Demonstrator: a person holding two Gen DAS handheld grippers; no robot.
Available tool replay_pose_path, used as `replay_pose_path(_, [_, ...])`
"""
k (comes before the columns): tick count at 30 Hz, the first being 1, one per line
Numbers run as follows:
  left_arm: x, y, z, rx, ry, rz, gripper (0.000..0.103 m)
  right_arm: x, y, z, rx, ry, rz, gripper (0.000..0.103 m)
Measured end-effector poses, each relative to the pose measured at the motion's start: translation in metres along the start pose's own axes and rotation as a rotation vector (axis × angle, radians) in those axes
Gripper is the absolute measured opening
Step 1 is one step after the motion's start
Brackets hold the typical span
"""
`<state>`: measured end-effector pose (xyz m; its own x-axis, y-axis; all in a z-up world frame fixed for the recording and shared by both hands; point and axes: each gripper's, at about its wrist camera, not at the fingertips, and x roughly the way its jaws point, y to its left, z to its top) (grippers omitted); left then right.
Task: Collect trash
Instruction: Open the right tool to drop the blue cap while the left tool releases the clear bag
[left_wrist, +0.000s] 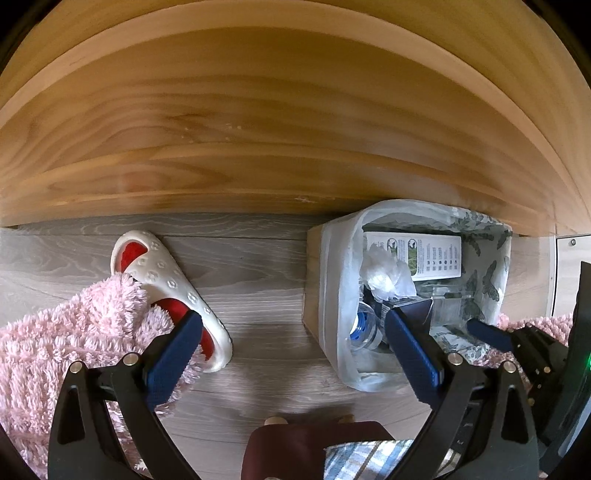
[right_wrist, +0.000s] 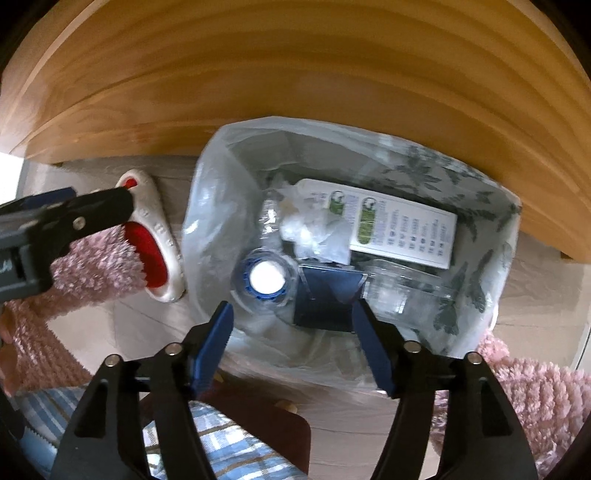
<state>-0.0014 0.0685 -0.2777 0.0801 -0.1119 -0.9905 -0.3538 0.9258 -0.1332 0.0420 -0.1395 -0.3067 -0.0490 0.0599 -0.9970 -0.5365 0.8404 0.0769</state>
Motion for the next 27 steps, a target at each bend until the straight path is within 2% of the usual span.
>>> replay_pose_path(2, [0.000,-0.001,0.000,0.005,0.001,0.003,0.095,0.000,-0.002,0.000,0.009,-0.002,-0.016,0.072])
replay_pose_path(4, [0.001,-0.002,0.000,0.006,0.003,0.001,0.095,0.000,-0.004,0.000,0.011,-0.004,-0.029,0.084])
replay_pose_path(7, [0.000,-0.003,0.000,0.016,-0.001,0.004,0.095,-0.001,-0.007,0.001,0.025,-0.017,-0.052,0.092])
replay_pose_path(13, [0.000,-0.002,-0.001,0.019,-0.002,0.003,0.095,-0.004,-0.019,0.002,0.090,-0.029,-0.053,0.092])
replay_pose_path(27, [-0.007,-0.007,0.001,0.050,-0.039,0.007,0.095,-0.017,-0.022,0.003,0.109,-0.092,-0.079,0.092])
